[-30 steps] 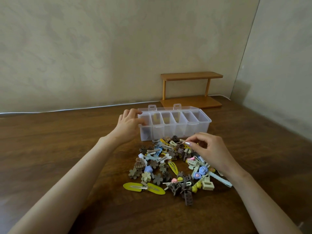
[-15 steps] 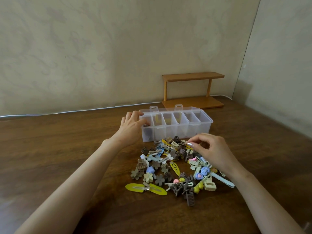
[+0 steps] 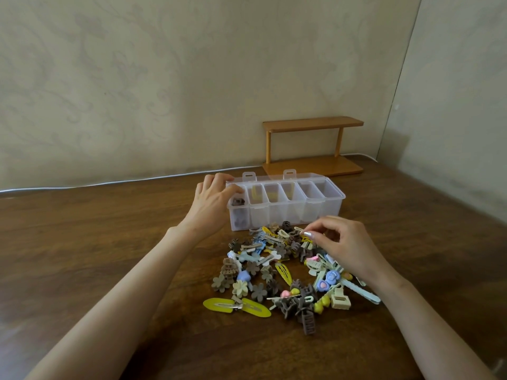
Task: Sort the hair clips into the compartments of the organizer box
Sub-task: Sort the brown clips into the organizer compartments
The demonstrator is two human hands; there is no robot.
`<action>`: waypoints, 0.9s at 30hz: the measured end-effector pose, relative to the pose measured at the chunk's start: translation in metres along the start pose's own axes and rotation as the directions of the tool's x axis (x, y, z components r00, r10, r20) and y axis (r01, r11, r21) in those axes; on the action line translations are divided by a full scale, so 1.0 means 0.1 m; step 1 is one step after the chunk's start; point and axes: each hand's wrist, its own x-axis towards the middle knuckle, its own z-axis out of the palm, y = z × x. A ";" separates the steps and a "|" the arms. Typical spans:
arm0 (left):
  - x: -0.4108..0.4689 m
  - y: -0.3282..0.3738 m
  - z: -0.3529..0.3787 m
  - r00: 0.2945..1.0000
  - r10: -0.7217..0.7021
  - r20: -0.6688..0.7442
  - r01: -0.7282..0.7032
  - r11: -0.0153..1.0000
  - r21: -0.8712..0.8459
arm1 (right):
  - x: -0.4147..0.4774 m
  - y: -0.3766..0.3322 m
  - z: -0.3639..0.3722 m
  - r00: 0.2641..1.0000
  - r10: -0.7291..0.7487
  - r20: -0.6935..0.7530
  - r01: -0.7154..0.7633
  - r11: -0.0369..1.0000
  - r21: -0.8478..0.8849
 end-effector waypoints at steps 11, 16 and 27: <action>-0.01 -0.01 0.04 0.999 -0.026 -0.030 0.025 0.999 -0.026 | 0.00 0.01 0.00 1.000 0.006 0.014 -0.005 1.000 -0.016; -0.02 -0.01 0.07 0.994 -0.013 0.111 0.013 1.000 0.003 | 0.00 -0.02 0.00 1.000 0.017 0.021 -0.017 1.000 -0.019; -0.07 0.23 -0.11 0.982 0.160 -0.099 -0.179 0.958 -0.222 | -0.06 -0.17 -0.10 0.917 -0.031 0.398 -0.042 0.984 0.173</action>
